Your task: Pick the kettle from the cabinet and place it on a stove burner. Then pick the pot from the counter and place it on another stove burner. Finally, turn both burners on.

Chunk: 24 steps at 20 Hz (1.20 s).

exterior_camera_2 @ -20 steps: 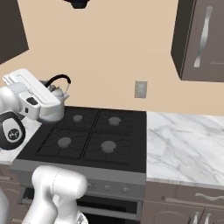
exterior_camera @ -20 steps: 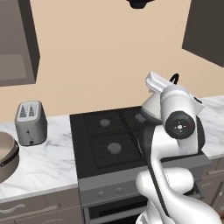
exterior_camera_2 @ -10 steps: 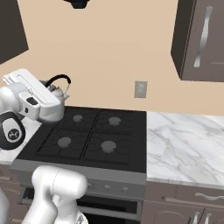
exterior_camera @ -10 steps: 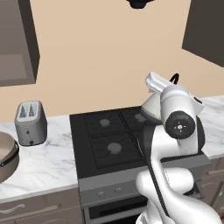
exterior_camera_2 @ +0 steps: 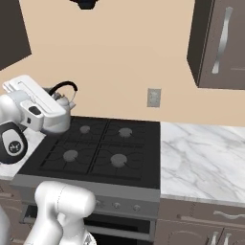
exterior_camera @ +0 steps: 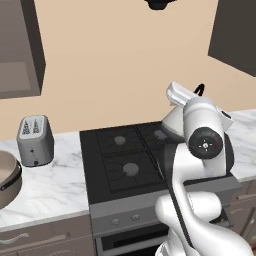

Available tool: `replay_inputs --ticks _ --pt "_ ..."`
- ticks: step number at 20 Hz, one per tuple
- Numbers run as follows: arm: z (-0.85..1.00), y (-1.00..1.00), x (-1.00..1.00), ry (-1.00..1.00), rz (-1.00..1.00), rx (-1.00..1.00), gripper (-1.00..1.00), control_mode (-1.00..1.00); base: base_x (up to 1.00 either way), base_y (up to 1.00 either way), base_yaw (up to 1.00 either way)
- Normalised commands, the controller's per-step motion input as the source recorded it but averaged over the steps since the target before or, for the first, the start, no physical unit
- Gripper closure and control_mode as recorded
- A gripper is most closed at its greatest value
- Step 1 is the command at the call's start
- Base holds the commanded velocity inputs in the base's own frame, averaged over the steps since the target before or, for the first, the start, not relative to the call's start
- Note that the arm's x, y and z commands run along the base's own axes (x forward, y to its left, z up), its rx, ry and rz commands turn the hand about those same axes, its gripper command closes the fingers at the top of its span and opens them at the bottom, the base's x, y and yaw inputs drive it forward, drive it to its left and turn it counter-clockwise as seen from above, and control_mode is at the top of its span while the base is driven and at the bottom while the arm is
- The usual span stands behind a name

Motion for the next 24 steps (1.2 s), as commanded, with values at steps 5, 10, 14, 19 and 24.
replay_inputs --ticks 5,10,14,19,24 --pt "0.00 0.08 0.04 0.00 0.00 0.00 1.00 -1.00 0.00 0.00 0.00" --pt "-0.01 0.16 0.21 0.00 0.00 0.00 1.00 -1.00 0.00 0.00 0.00" --pt "0.00 0.02 0.02 0.00 0.00 0.00 1.00 -1.00 0.00 0.00 0.00" --pt "0.00 0.03 0.00 -0.02 -0.01 0.00 1.00 -1.00 0.00 0.00 0.00" --pt "0.00 0.08 0.08 -0.01 -0.11 0.00 1.00 -1.00 0.00 0.00 0.00"
